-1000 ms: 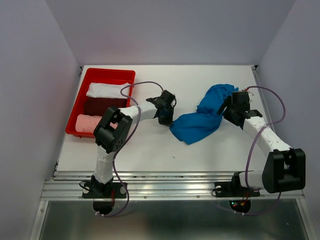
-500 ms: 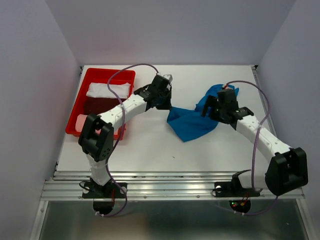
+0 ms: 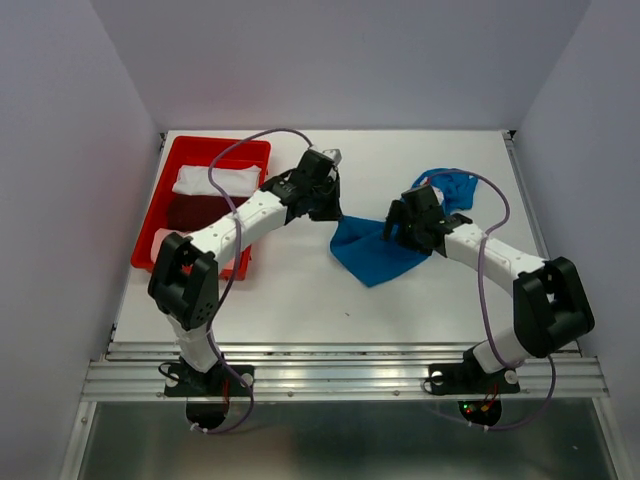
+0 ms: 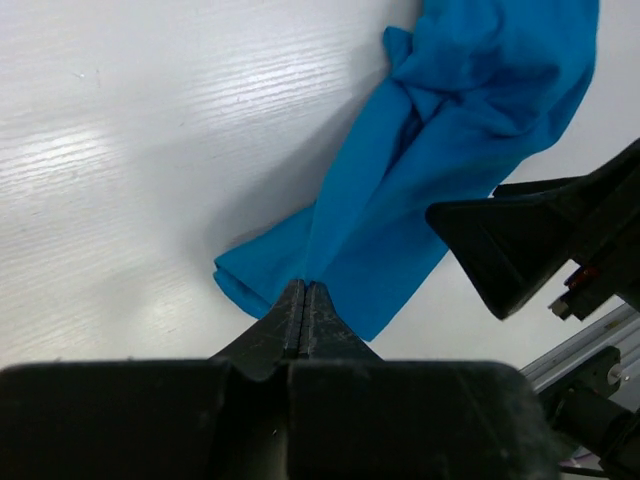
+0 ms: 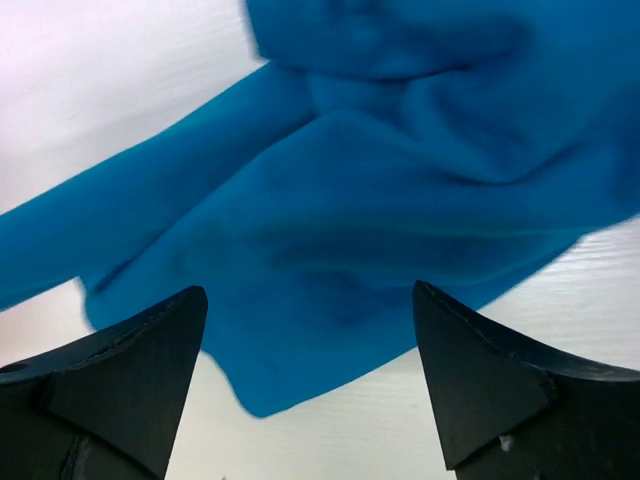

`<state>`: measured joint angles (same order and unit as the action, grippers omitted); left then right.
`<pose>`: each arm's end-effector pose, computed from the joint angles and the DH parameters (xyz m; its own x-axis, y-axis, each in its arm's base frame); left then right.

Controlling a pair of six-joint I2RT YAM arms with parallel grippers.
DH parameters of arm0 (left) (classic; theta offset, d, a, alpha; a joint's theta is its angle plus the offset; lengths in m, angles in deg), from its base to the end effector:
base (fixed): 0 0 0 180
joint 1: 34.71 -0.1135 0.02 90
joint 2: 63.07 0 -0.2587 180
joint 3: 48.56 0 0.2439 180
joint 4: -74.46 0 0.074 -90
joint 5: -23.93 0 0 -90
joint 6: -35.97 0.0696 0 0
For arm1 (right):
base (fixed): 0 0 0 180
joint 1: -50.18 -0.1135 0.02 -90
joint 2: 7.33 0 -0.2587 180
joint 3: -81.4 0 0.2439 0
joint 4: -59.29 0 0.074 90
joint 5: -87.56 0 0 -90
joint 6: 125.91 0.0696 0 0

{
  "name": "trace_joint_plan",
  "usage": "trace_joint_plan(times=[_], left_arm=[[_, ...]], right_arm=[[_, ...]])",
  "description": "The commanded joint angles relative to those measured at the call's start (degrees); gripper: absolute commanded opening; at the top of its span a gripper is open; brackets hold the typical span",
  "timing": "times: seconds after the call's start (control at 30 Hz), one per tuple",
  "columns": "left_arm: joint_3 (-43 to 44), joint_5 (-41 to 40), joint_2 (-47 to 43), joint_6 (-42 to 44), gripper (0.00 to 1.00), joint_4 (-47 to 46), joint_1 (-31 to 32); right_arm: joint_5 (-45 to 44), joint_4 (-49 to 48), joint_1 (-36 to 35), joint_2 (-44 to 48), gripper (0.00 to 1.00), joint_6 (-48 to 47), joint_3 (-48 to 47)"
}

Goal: Roll the t-shirts
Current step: Flatten out the T-shirt at the center of the board.

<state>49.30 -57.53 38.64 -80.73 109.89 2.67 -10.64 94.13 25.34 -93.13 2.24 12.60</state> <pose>0.3326 -0.2671 0.2600 -0.7602 0.0217 -0.6493 0.3919 0.8124 -0.4318 0.2969 0.1265 0.1878 -0.7686 0.3180 -0.5552 0.1767 0.9395 0.2935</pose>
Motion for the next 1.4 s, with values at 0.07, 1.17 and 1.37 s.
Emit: trace_joint_plan(times=[0.07, 1.17, 1.37], left_arm=[[-0.73, -1.51, -10.21, -1.95, 0.0, -1.41, -4.07], [23.78, -0.01, -18.48, 4.37, 0.0, 1.93, -16.29], [26.86, -0.01, -22.52, 4.55, 0.0, 0.44, -16.82]], right_arm=[[-10.95, 1.72, 6.11, 5.29, 0.91, -0.79, 0.16], [1.18, 2.95, 14.65, 6.68, 0.01, -13.19, -35.78], [7.58, 4.89, 14.65, 12.32, 0.02, -13.45, -38.86]])
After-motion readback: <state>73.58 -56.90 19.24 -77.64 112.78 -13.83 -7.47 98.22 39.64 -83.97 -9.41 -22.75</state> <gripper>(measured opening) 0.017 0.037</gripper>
